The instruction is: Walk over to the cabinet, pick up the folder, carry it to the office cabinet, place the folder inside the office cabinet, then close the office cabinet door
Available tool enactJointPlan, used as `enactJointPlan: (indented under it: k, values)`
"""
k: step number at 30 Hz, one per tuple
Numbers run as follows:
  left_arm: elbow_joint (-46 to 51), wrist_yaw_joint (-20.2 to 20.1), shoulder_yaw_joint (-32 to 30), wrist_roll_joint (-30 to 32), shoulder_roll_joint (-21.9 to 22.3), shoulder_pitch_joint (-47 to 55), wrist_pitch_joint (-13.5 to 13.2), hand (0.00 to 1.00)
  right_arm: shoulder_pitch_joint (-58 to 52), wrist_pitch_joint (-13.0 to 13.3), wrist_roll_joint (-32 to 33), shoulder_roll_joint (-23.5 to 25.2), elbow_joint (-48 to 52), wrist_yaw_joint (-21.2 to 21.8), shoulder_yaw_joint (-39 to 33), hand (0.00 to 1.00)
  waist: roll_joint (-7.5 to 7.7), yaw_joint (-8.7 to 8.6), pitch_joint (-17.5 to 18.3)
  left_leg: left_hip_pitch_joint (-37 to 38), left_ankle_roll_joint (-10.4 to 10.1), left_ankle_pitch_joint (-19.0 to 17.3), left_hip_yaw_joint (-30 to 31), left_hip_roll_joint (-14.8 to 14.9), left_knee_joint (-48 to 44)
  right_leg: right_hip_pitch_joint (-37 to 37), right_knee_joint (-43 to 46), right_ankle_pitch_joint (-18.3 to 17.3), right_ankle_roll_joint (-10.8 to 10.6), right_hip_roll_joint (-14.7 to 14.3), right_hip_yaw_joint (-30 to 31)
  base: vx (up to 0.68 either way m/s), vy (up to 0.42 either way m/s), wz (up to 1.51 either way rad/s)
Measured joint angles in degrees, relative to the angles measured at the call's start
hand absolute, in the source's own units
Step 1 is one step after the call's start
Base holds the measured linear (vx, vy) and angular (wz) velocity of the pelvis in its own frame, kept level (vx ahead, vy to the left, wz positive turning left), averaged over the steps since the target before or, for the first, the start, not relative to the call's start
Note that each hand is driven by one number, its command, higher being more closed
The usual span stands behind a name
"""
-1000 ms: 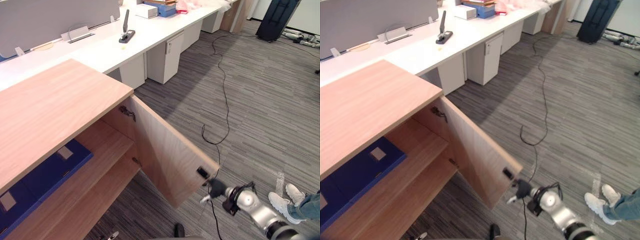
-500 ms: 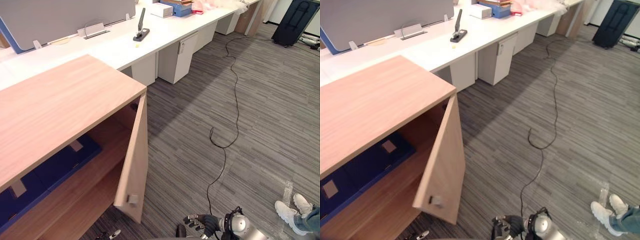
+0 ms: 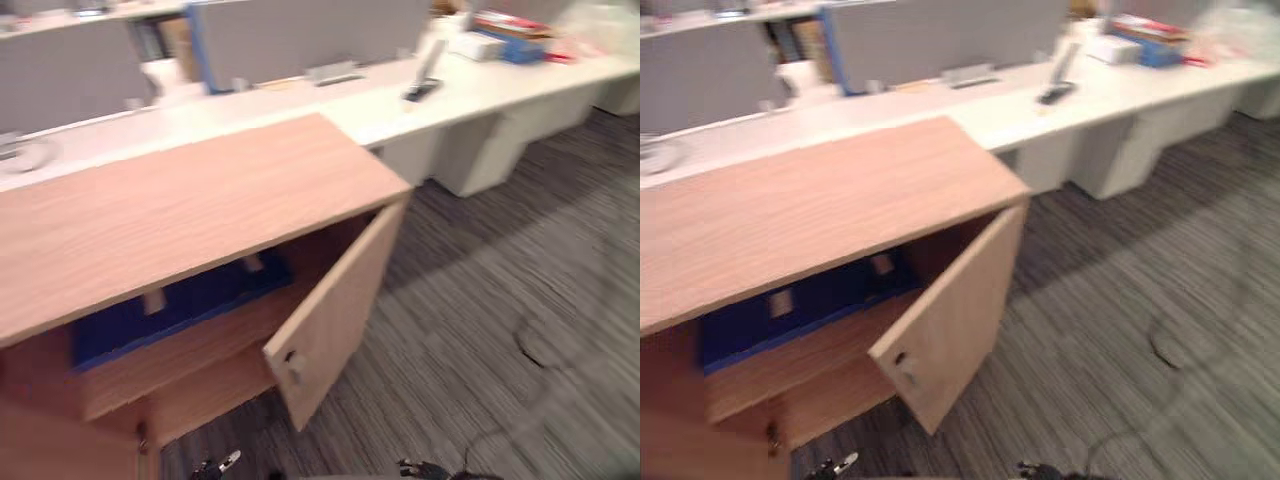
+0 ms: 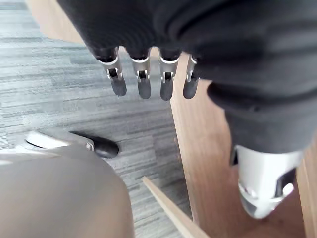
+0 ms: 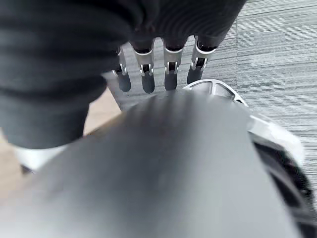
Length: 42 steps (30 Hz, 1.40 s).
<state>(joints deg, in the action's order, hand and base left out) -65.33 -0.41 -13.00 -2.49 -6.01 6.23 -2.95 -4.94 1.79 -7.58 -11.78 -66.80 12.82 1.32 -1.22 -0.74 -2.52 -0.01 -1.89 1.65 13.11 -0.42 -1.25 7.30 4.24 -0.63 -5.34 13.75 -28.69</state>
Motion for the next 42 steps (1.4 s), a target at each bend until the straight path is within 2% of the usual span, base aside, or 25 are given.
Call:
enactJointPlan:
  k: [1,2,4,6,7,11,13,16,19,20,21,22,23,24,25,26,27,28,30,31,32,34,35,36,42]
  values:
    - [0.0,0.3,1.0,0.2,-0.4,-0.5,0.1,0.0,0.0,-0.6,1.0,1.4,-1.3,-2.4,-4.3,0.0,0.45,0.23,-0.3,-0.1,0.1,0.7,3.5,-1.2,0.1,0.1,2.6,-2.2,0.5,0.8,7.2,0.09,0.16,2.54]
    - [-0.1,0.8,1.4,0.2,-0.9,-0.1,0.1,0.0,-0.1,-1.0,2.3,2.4,-2.0,-4.7,-6.5,0.0,1.15,0.51,0.0,-0.7,-0.5,1.3,6.2,-2.2,0.3,0.1,4.3,-3.9,-0.3,1.2,13.2,0.02,0.022,1.66]
    - [0.0,1.3,1.5,0.3,-1.9,0.5,0.1,0.0,0.4,-1.7,4.4,4.3,-2.8,-7.5,-8.6,0.0,3.29,1.01,0.6,-2.2,-1.2,2.9,9.7,-3.2,1.2,0.4,4.0,-6.4,-2.6,1.5,16.1,0.0,-0.088,1.04]
    - [0.0,1.3,1.5,0.4,-2.4,0.1,0.1,0.0,1.0,-2.0,5.1,5.3,-2.7,-8.8,-9.3,0.0,4.31,1.18,0.8,-4.5,-2.6,3.9,12.3,-3.4,1.3,1.0,1.4,-7.8,-3.3,0.6,13.5,-0.01,-0.217,0.74]
    - [-0.1,1.3,1.6,0.5,-2.2,-0.2,0.1,0.0,1.3,-2.0,5.8,5.3,-2.7,-9.1,-9.4,0.0,3.91,1.31,0.2,-5.1,-3.5,4.7,14.1,-2.8,1.4,1.9,0.2,-8.1,-3.6,-0.7,11.7,-0.02,-0.211,0.79]
    - [0.1,1.3,1.0,-0.4,-1.1,1.1,-0.4,0.0,0.8,-2.0,6.5,4.9,-2.6,-9.8,-11.3,0.0,2.4,1.91,0.5,-4.9,-6.0,7.7,18.1,1.5,5.6,2.2,0.8,-9.1,-1.9,-5.0,7.9,-0.04,-0.191,0.53]
    - [0.0,1.2,0.0,-0.8,-0.8,1.7,-0.5,0.0,0.8,-1.9,6.5,4.9,-2.6,-10.0,-11.3,0.0,2.3,2.1,0.5,-4.9,-6.4,8.2,18.8,2.1,6.1,2.5,1.1,-9.3,-1.7,-5.7,6.9,-0.03,-0.127,0.34]
    - [-0.5,0.9,-2.5,-1.4,-0.1,3.1,-0.6,0.0,0.7,-1.8,6.4,4.9,-2.6,-10.1,-11.3,0.0,2.14,3.59,0.0,-4.9,-7.0,8.9,20.9,2.3,6.1,3.6,1.1,-9.7,-1.3,-6.5,5.0,-0.02,-0.103,0.35]
    - [-0.5,0.7,-5.9,-1.4,0.7,4.7,-0.4,0.0,0.7,-1.8,6.4,5.0,-2.5,-10.1,-11.3,0.0,2.26,4.89,-1.4,-5.0,-6.6,9.7,22.2,1.8,6.1,4.6,1.6,-11.0,-1.3,-6.7,2.8,-0.01,-0.058,0.4]
    - [-0.5,0.7,-6.7,-1.4,0.9,4.9,-0.4,0.0,0.8,-1.8,6.4,5.1,-2.5,-10.1,-11.4,0.0,2.57,4.96,-1.8,-5.1,-6.3,10.1,21.6,1.6,6.1,4.9,1.8,-11.2,-1.5,-6.7,2.3,-0.02,-0.029,0.72]
    - [-0.2,0.7,-9.4,-1.4,0.9,4.7,-0.1,0.0,1.1,-1.7,6.3,6.0,-2.2,-10.2,-12.8,0.0,3.46,4.41,-3.0,-7.5,2.5,8.4,8.7,1.9,4.3,5.3,2.1,-11.0,-0.8,-5.8,-0.6,-0.02,0.0,0.9]
    - [0.1,0.8,-10.5,-1.4,0.7,4.4,0.0,0.0,1.1,-1.7,6.4,6.6,-1.8,-10.2,-13.3,0.0,3.95,3.99,-3.3,-9.5,5.8,6.2,1.1,2.5,1.7,5.5,2.2,-10.7,-0.8,-5.3,-1.8,-0.01,0.024,1.17]
    - [0.7,0.9,-12.2,-1.4,0.8,3.9,0.1,0.0,1.5,-1.7,6.4,6.8,-1.6,-10.1,-13.5,0.0,5.2,3.73,-4.3,-13.5,6.3,3.5,-9.5,4.5,-5.4,5.5,2.9,-10.1,-0.9,-4.3,-3.7,0.04,0.078,0.95]
    - [0.7,1.1,-14.1,-1.4,1.5,3.7,0.3,0.0,1.9,-1.6,6.3,6.6,-1.8,-10.1,-13.6,0.0,5.0,4.46,-5.2,-19.2,5.4,-1.2,-21.6,8.2,-22.4,5.5,4.0,-10.3,-0.8,-3.7,-5.4,0.12,0.133,0.63]
    - [0.7,1.2,-14.2,-1.3,1.8,4.5,0.4,0.0,1.9,-1.6,6.4,6.6,-1.7,-10.1,-13.5,0.0,4.86,4.82,-5.1,-19.9,5.6,-2.6,-23.6,9.0,-27.9,5.5,4.3,-10.4,-0.9,-3.7,-5.4,0.2,0.16,0.32]
    - [0.7,1.2,-13.8,-1.3,2.4,6.5,0.5,0.0,2.0,-1.5,6.5,6.3,-1.4,-10.1,-12.9,0.0,3.44,5.13,-4.7,-20.0,5.7,-6.1,-25.3,9.1,-31.6,5.7,4.9,-11.0,-1.4,-4.6,-4.8,0.2,0.135,0.27]
    - [0.6,1.2,-13.7,-1.3,2.5,6.4,0.5,0.0,2.2,-1.2,6.7,6.3,-1.3,-10.1,-13.0,0.0,3.55,4.88,-4.7,-19.8,4.8,-7.0,-24.8,8.6,-30.2,5.5,5.0,-11.9,-0.9,-4.9,-4.2,0.15,0.105,0.76]
    - [0.6,1.2,-13.0,-1.3,1.6,5.3,0.5,0.0,2.7,-1.1,6.9,7.0,-2.0,-10.0,-12.8,0.0,5.01,4.69,-5.2,-19.6,4.1,-5.8,-23.1,6.2,-25.7,4.8,4.1,-13.1,0.0,-5.1,-2.6,0.06,0.05,1.0]
    - [0.6,1.3,-12.3,-1.8,0.6,4.4,0.6,0.0,3.5,-0.9,7.3,7.9,-2.6,-10.0,-12.5,0.0,6.24,4.85,-5.4,-17.8,4.4,-3.5,-23.4,1.9,-18.9,4.0,2.1,-12.7,0.7,-4.5,0.2,0.0,0.027,0.95]
    - [0.7,1.3,-12.4,-2.2,1.6,4.8,0.7,0.0,4.1,-0.7,8.2,7.8,-2.6,-9.9,-12.4,0.0,5.33,5.15,-5.3,-17.0,5.0,-2.9,-24.8,1.7,-17.5,4.3,3.3,-13.0,0.2,-3.5,-0.6,-0.01,0.051,0.49]
    - [0.7,1.3,-12.5,-2.5,1.6,5.3,0.7,0.0,4.2,-0.6,8.6,8.3,-2.6,-9.8,-12.4,0.0,5.32,5.13,-5.2,-15.8,5.3,-1.8,-24.6,0.7,-15.0,4.4,3.4,-13.0,0.2,-2.7,-0.7,0.04,0.089,0.24]
    - [0.7,1.3,-11.3,-2.4,1.3,5.5,0.7,0.0,4.2,-0.3,8.8,10.2,-1.9,-9.4,-12.5,0.0,4.99,4.63,-4.1,-9.9,5.3,6.1,-23.1,-3.3,0.4,4.2,1.9,-12.3,1.5,-1.5,-1.6,0.06,0.042,0.29]
    - [0.8,1.3,-10.5,-2.3,1.1,5.4,0.6,0.0,4.2,-0.4,8.7,10.1,-1.6,-9.3,-12.5,0.0,4.52,4.45,-3.9,-7.5,4.9,9.0,-22.0,-4.0,6.4,4.1,1.7,-12.1,1.6,-1.7,-2.3,0.05,-0.012,0.39]
    - [0.8,1.4,-10.0,-2.3,0.9,5.1,0.6,0.0,4.3,-0.4,8.9,10.0,-1.4,-9.3,-12.7,0.0,4.33,3.82,-4.1,-7.8,4.9,9.8,-20.9,-4.2,6.8,4.3,1.7,-12.1,1.7,-2.0,-2.8,0.05,-0.017,0.42]
    - [0.8,1.3,-8.3,-2.9,0.2,5.1,-0.2,0.0,4.2,-0.6,8.8,10.4,-1.4,-9.7,-13.5,0.0,4.96,3.3,-4.1,-6.8,5.5,9.5,-18.5,-5.1,6.9,6.4,1.7,-11.0,3.0,-2.1,-3.9,0.04,-0.017,0.23]
